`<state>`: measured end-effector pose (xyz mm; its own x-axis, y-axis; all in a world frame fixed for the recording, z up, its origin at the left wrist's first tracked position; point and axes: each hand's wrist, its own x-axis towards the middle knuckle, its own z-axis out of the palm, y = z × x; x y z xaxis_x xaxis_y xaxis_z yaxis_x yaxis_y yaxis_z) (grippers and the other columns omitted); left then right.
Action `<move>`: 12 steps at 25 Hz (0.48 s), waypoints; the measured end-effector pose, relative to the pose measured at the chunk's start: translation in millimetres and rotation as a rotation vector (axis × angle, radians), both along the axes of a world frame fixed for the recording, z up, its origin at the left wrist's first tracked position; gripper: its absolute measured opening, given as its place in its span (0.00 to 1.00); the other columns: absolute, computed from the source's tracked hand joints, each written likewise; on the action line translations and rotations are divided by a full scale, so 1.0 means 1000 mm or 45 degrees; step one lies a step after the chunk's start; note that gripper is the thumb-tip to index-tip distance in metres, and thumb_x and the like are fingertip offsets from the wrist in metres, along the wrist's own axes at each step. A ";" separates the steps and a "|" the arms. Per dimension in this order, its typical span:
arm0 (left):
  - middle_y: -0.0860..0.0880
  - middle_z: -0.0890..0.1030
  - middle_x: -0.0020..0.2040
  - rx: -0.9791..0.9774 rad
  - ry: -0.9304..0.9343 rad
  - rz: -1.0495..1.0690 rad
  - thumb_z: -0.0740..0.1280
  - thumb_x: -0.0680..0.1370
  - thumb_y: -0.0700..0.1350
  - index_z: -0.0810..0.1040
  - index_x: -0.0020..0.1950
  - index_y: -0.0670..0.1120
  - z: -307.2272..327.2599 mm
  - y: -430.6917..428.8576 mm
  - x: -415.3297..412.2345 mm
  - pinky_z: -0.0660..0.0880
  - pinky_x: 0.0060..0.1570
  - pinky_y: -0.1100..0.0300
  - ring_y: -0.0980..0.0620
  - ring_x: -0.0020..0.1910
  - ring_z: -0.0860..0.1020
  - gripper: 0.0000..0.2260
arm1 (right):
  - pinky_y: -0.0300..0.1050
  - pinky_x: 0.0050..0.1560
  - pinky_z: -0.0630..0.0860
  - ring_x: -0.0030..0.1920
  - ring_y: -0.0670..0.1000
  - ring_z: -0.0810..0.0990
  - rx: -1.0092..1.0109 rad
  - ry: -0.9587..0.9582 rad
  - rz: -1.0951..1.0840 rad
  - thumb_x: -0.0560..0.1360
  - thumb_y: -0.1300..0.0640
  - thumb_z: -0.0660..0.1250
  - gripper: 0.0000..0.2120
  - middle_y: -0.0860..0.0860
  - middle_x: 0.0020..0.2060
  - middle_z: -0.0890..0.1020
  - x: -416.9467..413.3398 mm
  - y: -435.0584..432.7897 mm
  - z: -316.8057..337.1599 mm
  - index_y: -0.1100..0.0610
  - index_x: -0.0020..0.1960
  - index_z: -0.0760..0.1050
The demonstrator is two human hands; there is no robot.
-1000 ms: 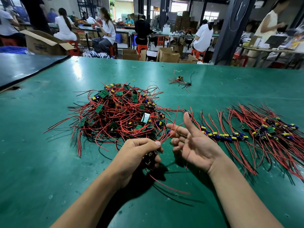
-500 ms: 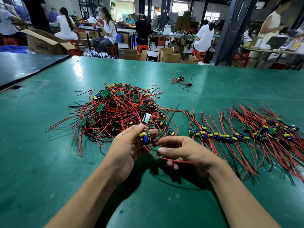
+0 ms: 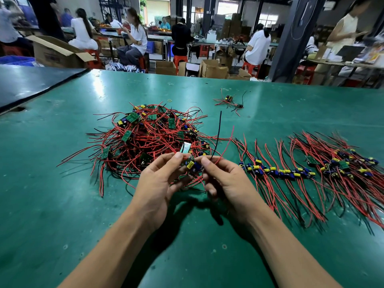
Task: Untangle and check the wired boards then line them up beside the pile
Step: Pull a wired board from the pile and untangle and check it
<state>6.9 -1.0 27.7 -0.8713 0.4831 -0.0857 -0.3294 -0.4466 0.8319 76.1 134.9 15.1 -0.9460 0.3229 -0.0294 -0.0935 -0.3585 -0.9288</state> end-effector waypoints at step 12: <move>0.44 0.82 0.38 0.065 -0.120 -0.535 0.68 0.71 0.42 0.85 0.40 0.46 0.006 -0.007 0.007 0.80 0.35 0.57 0.48 0.32 0.82 0.06 | 0.32 0.17 0.63 0.19 0.41 0.66 -0.406 0.006 0.320 0.75 0.50 0.67 0.11 0.46 0.23 0.71 0.010 0.015 0.015 0.55 0.37 0.81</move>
<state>14.4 -7.9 33.5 -0.5877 0.7998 -0.1225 -0.5650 -0.2973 0.7696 86.3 149.7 30.5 -0.9947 0.0568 -0.0860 0.0297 -0.6407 -0.7673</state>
